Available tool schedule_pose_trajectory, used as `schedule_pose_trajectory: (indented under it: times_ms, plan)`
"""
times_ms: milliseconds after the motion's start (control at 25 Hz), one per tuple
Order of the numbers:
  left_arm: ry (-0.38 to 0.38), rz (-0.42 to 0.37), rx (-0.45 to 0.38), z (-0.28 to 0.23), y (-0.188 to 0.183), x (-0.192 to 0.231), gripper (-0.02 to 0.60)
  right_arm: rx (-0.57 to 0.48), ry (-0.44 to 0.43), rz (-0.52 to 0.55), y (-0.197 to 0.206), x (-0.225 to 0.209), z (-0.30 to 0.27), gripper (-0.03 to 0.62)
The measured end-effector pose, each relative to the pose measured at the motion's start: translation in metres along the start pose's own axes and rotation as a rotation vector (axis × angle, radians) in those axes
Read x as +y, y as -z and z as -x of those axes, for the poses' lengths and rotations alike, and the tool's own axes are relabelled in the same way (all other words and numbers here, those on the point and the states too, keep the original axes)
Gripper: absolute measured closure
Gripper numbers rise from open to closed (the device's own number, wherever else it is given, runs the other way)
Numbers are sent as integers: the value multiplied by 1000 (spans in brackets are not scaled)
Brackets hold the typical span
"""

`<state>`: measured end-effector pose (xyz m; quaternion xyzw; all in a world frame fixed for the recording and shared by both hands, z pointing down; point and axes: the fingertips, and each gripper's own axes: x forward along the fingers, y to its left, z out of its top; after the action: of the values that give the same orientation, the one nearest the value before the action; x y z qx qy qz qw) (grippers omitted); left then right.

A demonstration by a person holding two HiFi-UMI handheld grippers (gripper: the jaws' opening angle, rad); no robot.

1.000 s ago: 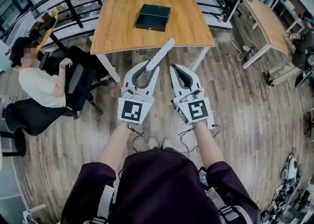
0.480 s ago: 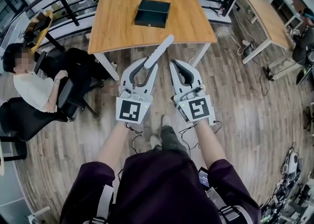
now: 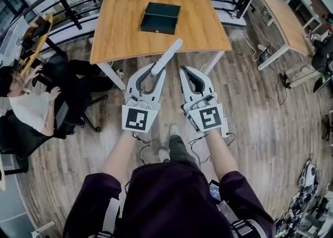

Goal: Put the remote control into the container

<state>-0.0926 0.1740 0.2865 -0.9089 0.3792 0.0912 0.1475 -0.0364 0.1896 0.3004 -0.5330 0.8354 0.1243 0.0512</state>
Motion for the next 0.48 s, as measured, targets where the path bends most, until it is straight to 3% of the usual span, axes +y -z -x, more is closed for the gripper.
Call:
schedule_pose_trajectory:
  times_ms: [480]
  plan:
    - [-10,21,16,-64,42,14,478,17,0,-21,41,-57,-39,576]
